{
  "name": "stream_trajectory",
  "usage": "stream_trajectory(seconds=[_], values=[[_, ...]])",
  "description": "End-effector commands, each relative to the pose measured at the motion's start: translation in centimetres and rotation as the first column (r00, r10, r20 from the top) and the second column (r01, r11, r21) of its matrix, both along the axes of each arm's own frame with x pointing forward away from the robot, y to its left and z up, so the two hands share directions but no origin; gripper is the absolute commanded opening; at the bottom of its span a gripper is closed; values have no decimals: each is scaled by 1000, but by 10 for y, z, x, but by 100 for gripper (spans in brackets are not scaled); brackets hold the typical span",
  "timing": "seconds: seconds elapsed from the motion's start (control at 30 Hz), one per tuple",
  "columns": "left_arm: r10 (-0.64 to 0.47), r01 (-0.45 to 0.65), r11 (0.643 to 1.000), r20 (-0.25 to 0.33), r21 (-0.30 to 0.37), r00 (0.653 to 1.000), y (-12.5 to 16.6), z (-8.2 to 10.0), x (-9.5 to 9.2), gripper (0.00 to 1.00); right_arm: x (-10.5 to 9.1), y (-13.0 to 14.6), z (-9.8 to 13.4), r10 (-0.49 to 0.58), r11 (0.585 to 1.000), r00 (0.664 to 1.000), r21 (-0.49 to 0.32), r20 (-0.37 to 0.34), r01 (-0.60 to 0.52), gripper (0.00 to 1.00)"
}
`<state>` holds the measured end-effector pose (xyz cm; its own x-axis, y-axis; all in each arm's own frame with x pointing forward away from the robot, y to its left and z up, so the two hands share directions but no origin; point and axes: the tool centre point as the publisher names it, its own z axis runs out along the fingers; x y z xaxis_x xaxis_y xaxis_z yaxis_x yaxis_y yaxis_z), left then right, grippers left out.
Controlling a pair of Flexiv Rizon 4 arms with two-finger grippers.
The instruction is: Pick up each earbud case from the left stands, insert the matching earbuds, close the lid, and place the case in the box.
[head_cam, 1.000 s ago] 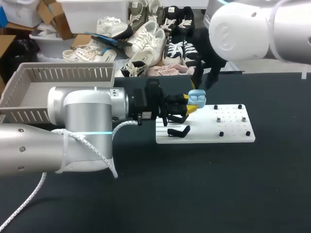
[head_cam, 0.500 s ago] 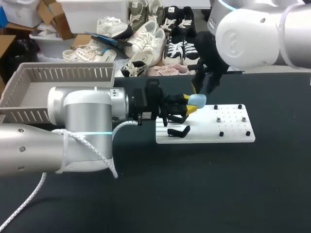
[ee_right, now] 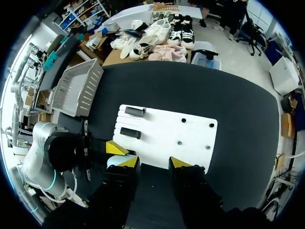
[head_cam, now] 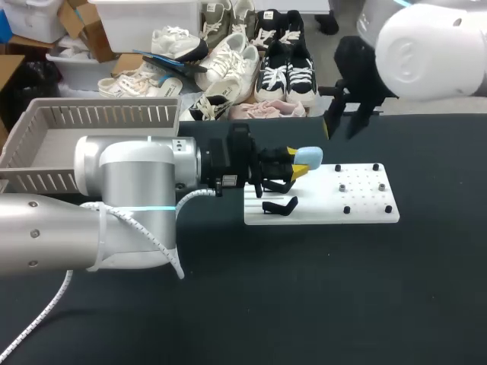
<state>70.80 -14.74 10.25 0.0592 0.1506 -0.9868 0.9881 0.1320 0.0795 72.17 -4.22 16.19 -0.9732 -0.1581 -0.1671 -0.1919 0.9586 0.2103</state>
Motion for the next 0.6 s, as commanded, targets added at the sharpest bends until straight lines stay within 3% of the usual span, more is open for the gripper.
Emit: stream_trajectory(seconds=[0.03,0.3,0.6], values=[[16,-16,1000,9,-6,1000,7,3,1,0,-25,-13,0,-39,998,997,44,73,36,37],[85,-86,996,56,9,995,43,16,13,0,-44,-21,-11,-92,992,994,86,58,87,36],[250,-259,964,125,59,960,125,29,34,0,-57,-25,-17,-125,988,991,96,41,121,37]])
